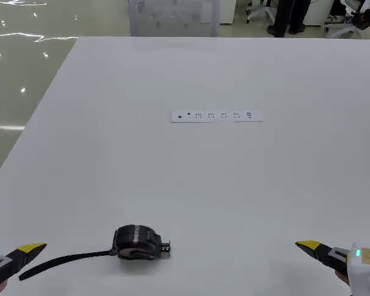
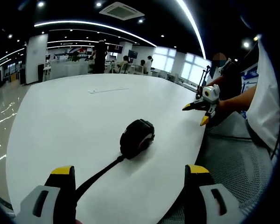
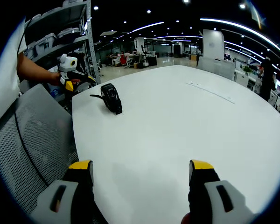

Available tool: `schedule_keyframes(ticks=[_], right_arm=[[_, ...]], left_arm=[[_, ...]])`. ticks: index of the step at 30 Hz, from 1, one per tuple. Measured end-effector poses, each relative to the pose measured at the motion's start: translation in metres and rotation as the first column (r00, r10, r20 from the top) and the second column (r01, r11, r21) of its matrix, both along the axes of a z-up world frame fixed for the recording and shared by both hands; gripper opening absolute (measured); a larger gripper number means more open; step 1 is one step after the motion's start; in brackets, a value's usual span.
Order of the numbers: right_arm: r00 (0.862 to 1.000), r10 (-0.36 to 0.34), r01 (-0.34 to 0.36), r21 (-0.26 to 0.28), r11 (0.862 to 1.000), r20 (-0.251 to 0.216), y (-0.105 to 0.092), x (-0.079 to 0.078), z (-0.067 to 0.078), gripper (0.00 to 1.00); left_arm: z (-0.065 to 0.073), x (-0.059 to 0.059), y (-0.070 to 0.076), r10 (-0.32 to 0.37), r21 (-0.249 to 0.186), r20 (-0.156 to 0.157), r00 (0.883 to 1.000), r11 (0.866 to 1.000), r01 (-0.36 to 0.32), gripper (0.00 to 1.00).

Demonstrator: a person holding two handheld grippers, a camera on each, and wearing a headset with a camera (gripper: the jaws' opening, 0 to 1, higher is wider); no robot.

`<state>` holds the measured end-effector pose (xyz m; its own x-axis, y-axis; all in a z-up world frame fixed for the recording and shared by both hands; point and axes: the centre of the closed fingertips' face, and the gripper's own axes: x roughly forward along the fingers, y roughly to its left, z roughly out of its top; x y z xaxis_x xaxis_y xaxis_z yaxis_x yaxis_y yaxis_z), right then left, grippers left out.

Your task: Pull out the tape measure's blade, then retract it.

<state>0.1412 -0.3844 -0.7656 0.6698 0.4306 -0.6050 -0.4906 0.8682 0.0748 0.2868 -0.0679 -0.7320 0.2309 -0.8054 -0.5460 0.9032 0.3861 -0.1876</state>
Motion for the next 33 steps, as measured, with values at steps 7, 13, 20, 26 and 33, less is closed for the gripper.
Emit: schedule_keyframes(ticks=[7, 13, 20, 26, 33], right_arm=[[1.000, 0.019, -0.019, 0.003, 1.000, -0.001, 0.003, 0.009, 0.002, 0.84], [0.999, 0.044, -0.044, 0.008, 0.999, -0.002, 0.010, 0.017, 0.002, 0.83], [0.999, 0.050, -0.050, 0.029, 0.998, -0.001, 0.018, 0.028, 0.001, 0.82], [0.998, 0.068, -0.068, 0.035, 0.997, -0.003, 0.027, 0.037, -0.002, 0.82], [0.996, 0.086, -0.085, 0.051, 0.995, -0.007, 0.036, 0.044, -0.002, 0.82]], left_arm=[[0.001, 0.010, -0.013, -0.060, 0.010, 0.009, 0.998, 0.998, 0.060, 0.93], [-0.001, 0.014, -0.024, -0.117, 0.027, 0.017, 0.993, 0.993, 0.116, 0.92], [-0.007, 0.016, -0.037, -0.168, 0.040, 0.015, 0.986, 0.985, 0.167, 0.90], [-0.014, 0.015, -0.049, -0.216, 0.057, 0.011, 0.976, 0.975, 0.215, 0.89], [-0.022, 0.016, -0.054, -0.270, 0.080, 0.010, 0.963, 0.960, 0.269, 0.85]])
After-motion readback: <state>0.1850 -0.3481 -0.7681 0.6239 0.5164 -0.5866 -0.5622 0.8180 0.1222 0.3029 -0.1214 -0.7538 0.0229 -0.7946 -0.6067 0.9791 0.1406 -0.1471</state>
